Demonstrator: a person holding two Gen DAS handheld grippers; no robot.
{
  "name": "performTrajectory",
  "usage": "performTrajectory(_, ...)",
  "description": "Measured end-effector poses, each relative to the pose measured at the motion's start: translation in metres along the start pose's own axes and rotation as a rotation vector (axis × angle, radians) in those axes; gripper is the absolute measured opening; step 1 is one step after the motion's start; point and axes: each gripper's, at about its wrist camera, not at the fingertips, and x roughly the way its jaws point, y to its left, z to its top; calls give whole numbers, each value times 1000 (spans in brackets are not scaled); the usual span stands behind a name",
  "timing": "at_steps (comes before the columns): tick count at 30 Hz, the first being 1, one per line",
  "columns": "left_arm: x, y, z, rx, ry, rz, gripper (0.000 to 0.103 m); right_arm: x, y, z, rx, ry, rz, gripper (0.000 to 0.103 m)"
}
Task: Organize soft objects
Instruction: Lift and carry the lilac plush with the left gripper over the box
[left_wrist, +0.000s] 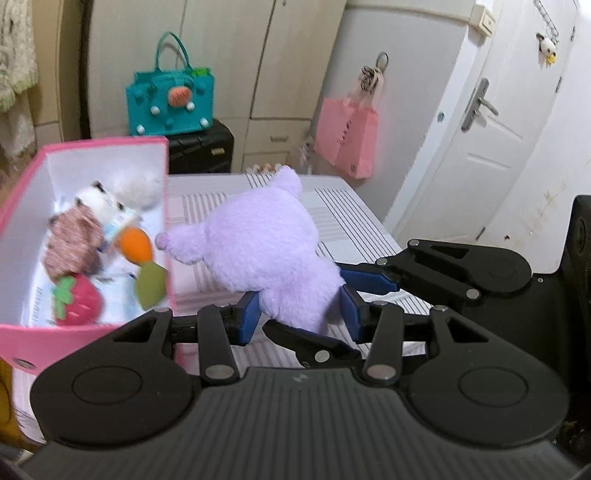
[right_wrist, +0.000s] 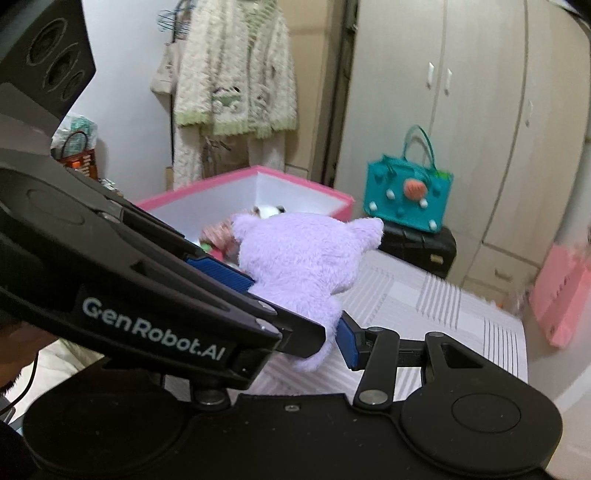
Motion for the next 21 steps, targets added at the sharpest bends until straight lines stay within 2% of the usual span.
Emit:
performTrajectory(4, -15, 22, 12, -6, -19, 27, 45, 11, 12, 22, -32, -25, 32, 54)
performTrajectory(10, -27, 66, 24, -66, -23, 79, 45, 45, 34, 57, -48, -25, 119, 54)
performTrajectory(15, -18, 103, 37, -124, -11, 109, 45, 81, 42, 76, -15, 4, 170, 54)
performTrajectory(21, 4, 146, 55, -193, 24, 91, 45, 120, 39, 94, -8, 70, 195, 54)
